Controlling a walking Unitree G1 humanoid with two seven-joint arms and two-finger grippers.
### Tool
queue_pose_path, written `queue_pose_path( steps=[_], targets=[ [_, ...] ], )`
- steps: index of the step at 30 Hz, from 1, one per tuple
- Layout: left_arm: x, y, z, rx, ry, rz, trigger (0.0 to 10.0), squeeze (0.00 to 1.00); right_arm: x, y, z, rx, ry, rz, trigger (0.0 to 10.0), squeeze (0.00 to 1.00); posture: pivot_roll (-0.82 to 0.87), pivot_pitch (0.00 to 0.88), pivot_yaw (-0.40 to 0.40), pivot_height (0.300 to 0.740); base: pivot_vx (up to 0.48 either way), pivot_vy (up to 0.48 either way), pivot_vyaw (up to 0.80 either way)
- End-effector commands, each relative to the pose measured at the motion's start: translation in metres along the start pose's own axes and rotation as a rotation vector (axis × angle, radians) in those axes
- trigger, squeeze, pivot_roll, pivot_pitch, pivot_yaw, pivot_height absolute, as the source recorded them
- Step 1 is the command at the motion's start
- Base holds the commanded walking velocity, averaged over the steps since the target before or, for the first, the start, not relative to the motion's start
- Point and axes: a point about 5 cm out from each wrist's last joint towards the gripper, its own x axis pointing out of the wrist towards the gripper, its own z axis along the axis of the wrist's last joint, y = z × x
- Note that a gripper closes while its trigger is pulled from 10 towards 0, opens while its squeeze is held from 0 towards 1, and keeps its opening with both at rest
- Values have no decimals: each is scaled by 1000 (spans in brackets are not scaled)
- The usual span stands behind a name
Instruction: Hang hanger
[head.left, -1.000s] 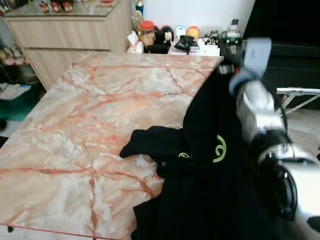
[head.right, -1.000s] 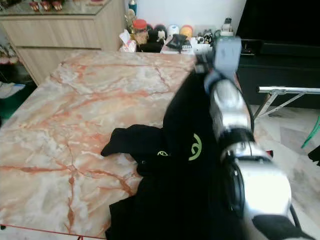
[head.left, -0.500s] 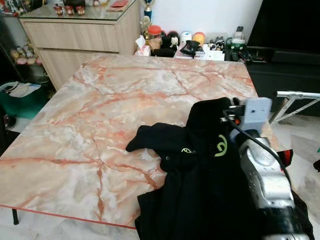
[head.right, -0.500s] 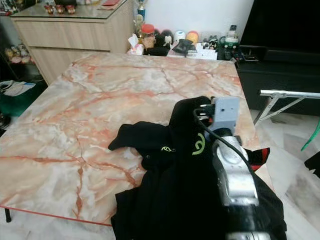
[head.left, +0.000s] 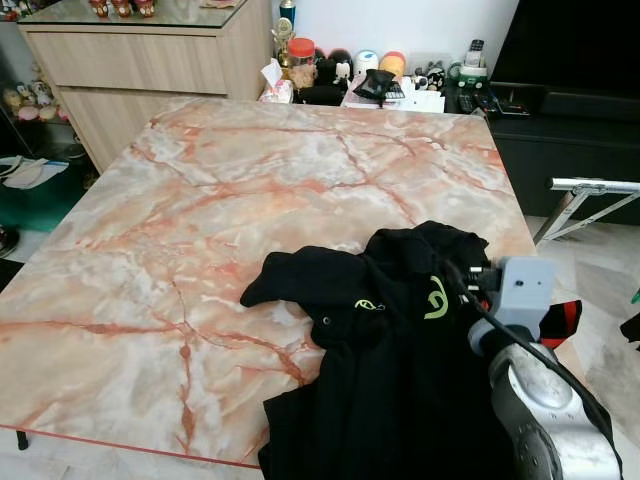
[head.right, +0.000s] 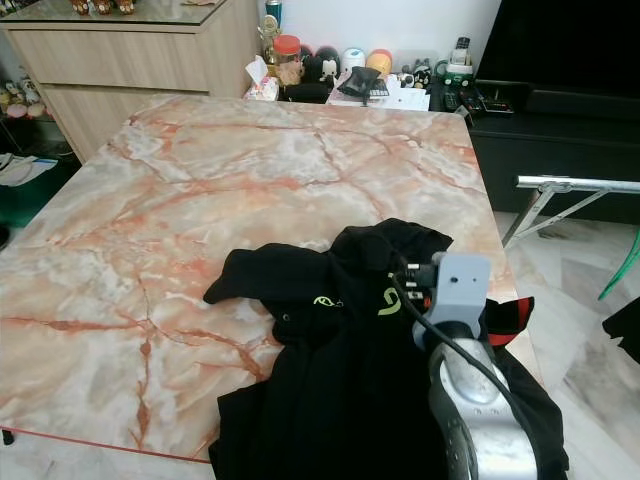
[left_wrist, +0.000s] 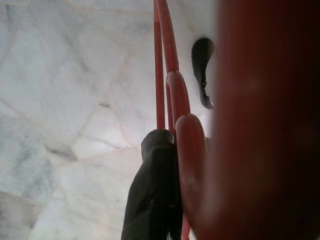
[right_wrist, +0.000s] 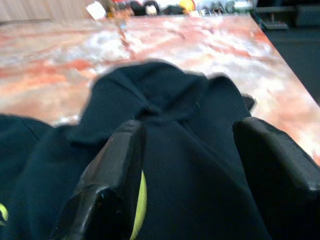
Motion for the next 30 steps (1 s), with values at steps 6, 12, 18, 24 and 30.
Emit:
queue_pose_path(
  steps=[6, 12, 18, 24, 30],
  targets=[
    [-4, 12, -12, 9, 38, 27, 10000, 0, -5, 4, 20, 22, -102, -16, 10000, 0, -21, 151, 8, 740, 0, 0, 0],
    [-2, 0, -9, 57, 29, 8, 10000, 0, -7, 2, 29, 50, -137, -56, 10000, 0, -15, 136, 4, 740, 0, 0, 0],
    [-1, -4, -12, 82, 36, -6, 10000, 0, -6, -4, 29, 94, -130, -98, 10000, 0, -13, 130, 4, 740, 0, -255, 0],
    [-2, -6, -14, 72, 41, -7, 10000, 0, -5, -2, 34, 94, -162, -75, 10000, 0, -8, 128, 2, 740, 0, -335, -535],
    [-2, -6, -14, 69, 41, -7, 10000, 0, -3, -3, 35, 70, -168, -86, 10000, 0, -6, 134, 1, 740, 0, -386, 0]
  ],
)
